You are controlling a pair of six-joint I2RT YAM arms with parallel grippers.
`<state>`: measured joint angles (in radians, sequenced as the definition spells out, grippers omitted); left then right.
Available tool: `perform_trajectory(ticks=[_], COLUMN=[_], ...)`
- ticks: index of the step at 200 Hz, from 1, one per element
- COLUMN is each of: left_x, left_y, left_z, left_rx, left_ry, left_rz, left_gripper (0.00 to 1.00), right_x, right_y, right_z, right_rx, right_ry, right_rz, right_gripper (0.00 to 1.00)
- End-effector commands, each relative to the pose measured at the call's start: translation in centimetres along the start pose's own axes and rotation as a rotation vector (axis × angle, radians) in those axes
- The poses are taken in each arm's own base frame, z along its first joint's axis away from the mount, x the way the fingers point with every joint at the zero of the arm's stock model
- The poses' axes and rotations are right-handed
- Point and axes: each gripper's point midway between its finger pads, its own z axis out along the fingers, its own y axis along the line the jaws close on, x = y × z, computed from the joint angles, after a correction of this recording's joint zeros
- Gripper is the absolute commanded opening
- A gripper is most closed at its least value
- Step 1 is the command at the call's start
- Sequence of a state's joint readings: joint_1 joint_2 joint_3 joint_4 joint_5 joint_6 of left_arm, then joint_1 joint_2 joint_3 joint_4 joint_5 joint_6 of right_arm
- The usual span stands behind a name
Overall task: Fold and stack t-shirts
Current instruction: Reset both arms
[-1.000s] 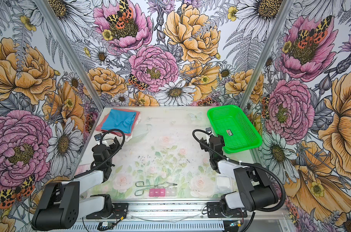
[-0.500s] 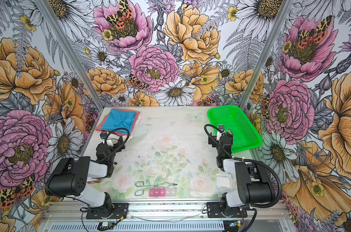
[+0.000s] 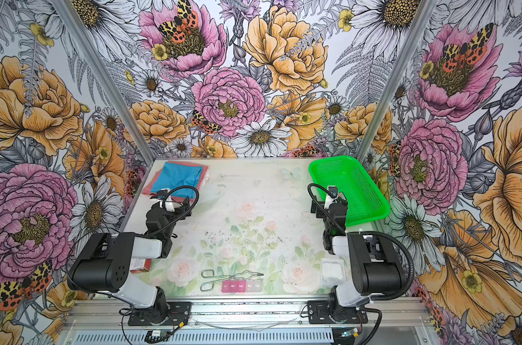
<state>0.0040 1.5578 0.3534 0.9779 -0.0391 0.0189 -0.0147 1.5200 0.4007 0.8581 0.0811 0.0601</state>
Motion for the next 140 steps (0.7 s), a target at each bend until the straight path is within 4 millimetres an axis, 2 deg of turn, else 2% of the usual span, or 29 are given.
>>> perform_trajectory(ticks=[1,22,50,69,90,98,102,121,140], left_x=[-0.4,-0.6,-1.0,-1.1,-0.9,-0.9,-0.9,-1.1,-1.0], left_y=[-0.7,0.2,0.4,0.9,2.8,3.0,2.4,1.9,2.6], left_z=[-0.5,-1.3,-3.9,-3.5,-2.6,-2.3,-2.2,-3.1,-4.1], left_rx=[0.024,-0.042,-0.068,-0.103,-0.170,-0.167,-0.136,-0.110,-0.159], left_ry=[-0.030,-0.071,-0.195,-0.179,-0.128,-0.120,-0.120,-0.162,-0.193], left_rz=[0.036,0.024,0.023,0.007,-0.047,-0.052,-0.046,-0.036,-0.046], left_gripper=[0.99,0.99,0.99,0.99,0.99,0.99,0.99,0.99,0.99], right_x=[0.7,0.7,0.7,0.7,0.7,0.7,0.7,0.7,0.7], right_y=[-0.2,-0.3,-0.2,-0.2,-0.2,-0.2,-0.2,-0.3,-0.3], right_z=[0.1,0.1,0.1,0.1,0.1,0.1,0.1,0.1,0.1], right_rx=[0.006,0.006,0.005,0.005,0.006,0.005,0.005,0.007,0.007], right_ry=[0.016,0.015,0.015,0.015,0.015,0.015,0.016,0.016,0.013], right_rz=[0.019,0.019,0.020,0.019,0.020,0.019,0.019,0.020,0.020], right_gripper=[0.99,0.99,1.00,1.00,0.99,0.99,0.99,1.00,0.99])
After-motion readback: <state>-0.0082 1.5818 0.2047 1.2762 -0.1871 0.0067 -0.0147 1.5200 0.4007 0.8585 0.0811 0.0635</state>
